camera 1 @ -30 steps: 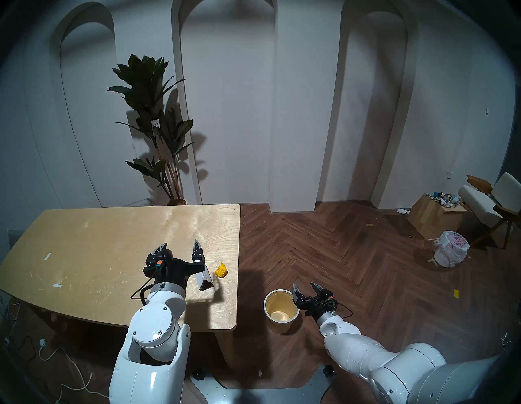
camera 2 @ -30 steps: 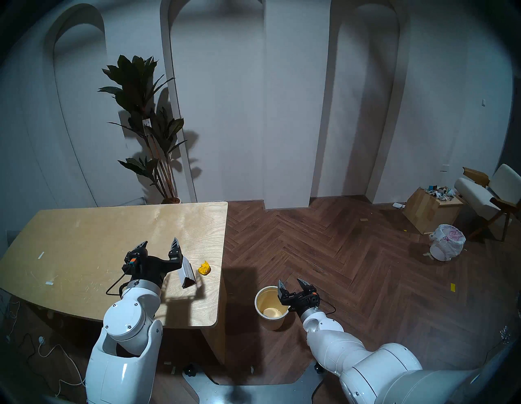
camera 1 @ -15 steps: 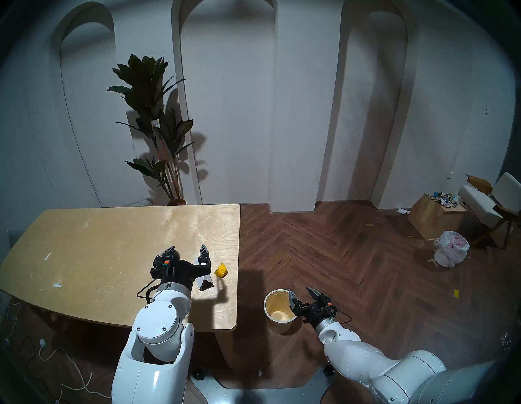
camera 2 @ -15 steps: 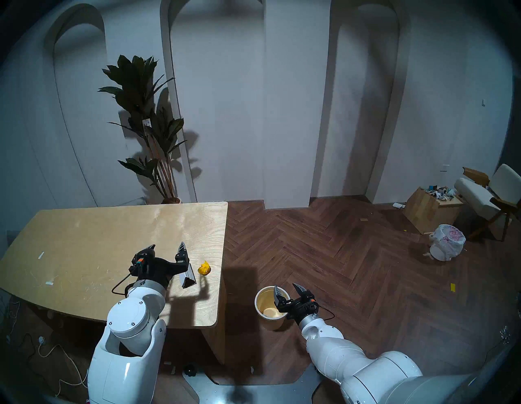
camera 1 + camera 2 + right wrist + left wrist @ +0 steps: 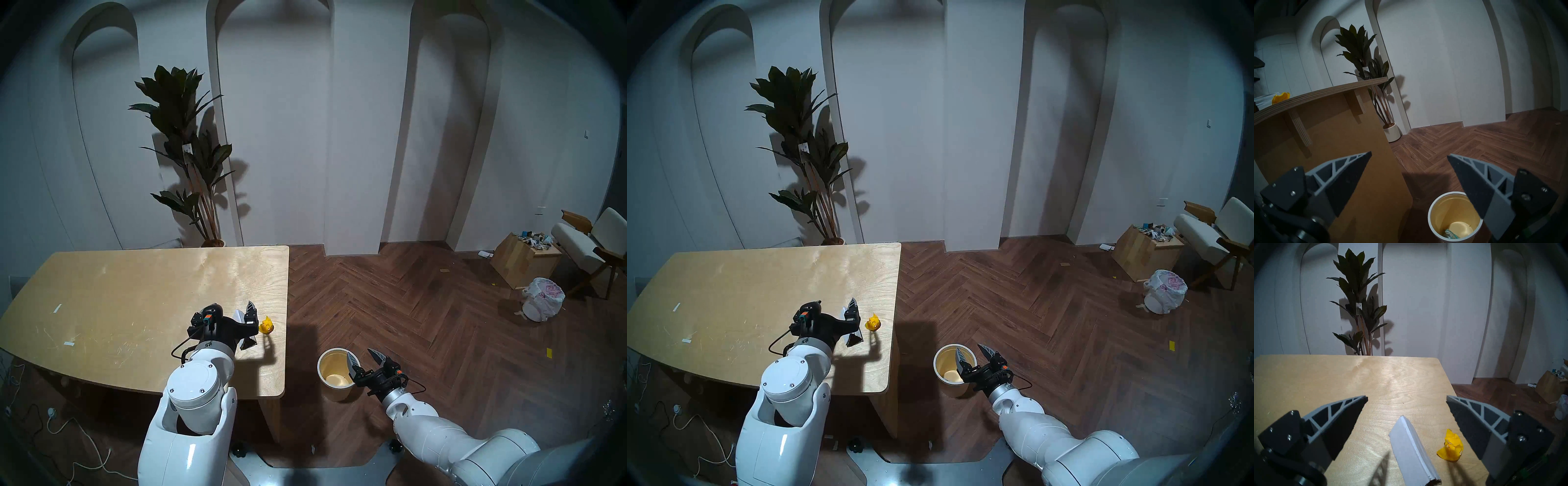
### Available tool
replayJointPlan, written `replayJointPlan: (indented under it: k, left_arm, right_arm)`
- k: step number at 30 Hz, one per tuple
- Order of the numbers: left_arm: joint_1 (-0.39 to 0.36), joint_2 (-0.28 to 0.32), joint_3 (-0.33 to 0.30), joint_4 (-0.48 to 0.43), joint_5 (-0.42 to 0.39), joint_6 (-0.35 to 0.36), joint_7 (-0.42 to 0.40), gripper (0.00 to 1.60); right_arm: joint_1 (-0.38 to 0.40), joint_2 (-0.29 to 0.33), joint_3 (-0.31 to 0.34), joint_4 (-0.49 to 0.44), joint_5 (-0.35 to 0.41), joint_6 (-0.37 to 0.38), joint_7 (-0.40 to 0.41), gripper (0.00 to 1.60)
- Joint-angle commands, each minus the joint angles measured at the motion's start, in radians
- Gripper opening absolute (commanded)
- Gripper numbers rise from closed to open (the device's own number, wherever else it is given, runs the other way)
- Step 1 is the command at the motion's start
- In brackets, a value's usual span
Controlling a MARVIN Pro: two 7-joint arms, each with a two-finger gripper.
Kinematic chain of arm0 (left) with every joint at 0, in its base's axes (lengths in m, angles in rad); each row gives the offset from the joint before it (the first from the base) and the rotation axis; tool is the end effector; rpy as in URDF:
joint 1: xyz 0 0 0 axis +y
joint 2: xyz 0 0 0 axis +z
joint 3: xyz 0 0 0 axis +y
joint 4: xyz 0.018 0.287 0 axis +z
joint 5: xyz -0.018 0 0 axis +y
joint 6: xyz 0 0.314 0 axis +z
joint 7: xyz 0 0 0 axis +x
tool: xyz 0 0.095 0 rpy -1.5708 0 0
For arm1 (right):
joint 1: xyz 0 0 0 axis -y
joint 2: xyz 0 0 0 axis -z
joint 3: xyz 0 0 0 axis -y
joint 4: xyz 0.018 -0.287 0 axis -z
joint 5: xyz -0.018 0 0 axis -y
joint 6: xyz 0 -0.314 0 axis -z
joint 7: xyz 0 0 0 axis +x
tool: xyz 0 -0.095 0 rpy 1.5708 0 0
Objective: Put the trash into the trash bin on the ground
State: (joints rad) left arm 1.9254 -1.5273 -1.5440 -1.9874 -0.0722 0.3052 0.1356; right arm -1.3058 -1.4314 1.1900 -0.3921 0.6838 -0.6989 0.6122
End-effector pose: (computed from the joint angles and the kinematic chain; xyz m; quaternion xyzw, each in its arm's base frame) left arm 0.3233 0.0071 -0.2973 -0.7882 -0.0366 -0.6139 0.0237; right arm 0.3476 0.0029 -0.5454 -0.7442 -0.0505 -0.6227 0.2363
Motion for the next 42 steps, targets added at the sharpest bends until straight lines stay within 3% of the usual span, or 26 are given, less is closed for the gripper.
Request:
replayJointPlan:
  k: [1, 42]
  left_arm:
    - [-0.027, -0.003, -0.001, -0.01, -0.002, 0.02, 0.002, 1.6]
    - [-0.077, -0.005, -0.015, 0.013, -0.002, 0.204, -0.004, 1.6]
  right_arm:
    - [-0.016, 0.01, 0.003, -0.044, 0.009, -0.021, 0.038, 1.6]
    - [-0.027, 0.163, 0.099, -0.25, 0.083, -0.079, 0.158, 1.6]
